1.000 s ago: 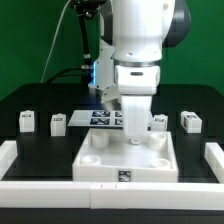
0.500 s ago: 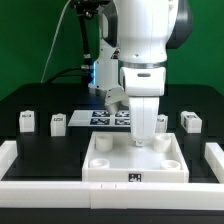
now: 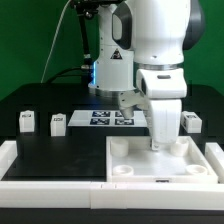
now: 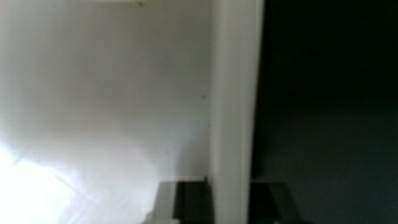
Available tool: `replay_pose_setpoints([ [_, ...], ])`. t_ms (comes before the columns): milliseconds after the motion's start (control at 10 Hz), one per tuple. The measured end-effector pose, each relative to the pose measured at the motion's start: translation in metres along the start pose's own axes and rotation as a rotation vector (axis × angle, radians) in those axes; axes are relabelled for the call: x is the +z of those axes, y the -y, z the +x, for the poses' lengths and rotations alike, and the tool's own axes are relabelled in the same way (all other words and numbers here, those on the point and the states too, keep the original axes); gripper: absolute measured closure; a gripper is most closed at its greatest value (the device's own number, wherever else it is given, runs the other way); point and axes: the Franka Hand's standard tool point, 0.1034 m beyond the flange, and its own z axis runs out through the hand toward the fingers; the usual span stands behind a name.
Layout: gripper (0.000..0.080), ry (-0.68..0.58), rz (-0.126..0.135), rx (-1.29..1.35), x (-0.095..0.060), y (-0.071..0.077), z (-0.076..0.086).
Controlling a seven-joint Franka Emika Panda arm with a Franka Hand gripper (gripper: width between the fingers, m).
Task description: Assemble one leg
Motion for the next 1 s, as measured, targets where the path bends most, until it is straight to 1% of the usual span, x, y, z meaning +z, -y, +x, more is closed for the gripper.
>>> replay_pose_setpoints([
  [200,0.0741,-0.003,-0.004,0.005,0.0,-0.003,0.015],
  [300,0.0741,-0.004,-0.006,0.014,0.0,-0.004,0.018],
  [500,0.0741,-0.003,-0.006,0.017,0.0,-0.004,0.017],
  [600,0.0681,-0.003,-0.006,0.018,0.001,-0.004,0.017],
  [700,0.0513,-0.003,-0.005,0.018,0.001,-0.004,0.017],
  [800,0.0513,-0.003,-0.005,0.018,0.001,-0.004,0.016],
  [900,0.0332,-0.003,-0.005,0.018,0.001,-0.004,0.016],
  [1000,0.0214,-0.003,-0.005,0.019,0.001,-0.004,0.016],
])
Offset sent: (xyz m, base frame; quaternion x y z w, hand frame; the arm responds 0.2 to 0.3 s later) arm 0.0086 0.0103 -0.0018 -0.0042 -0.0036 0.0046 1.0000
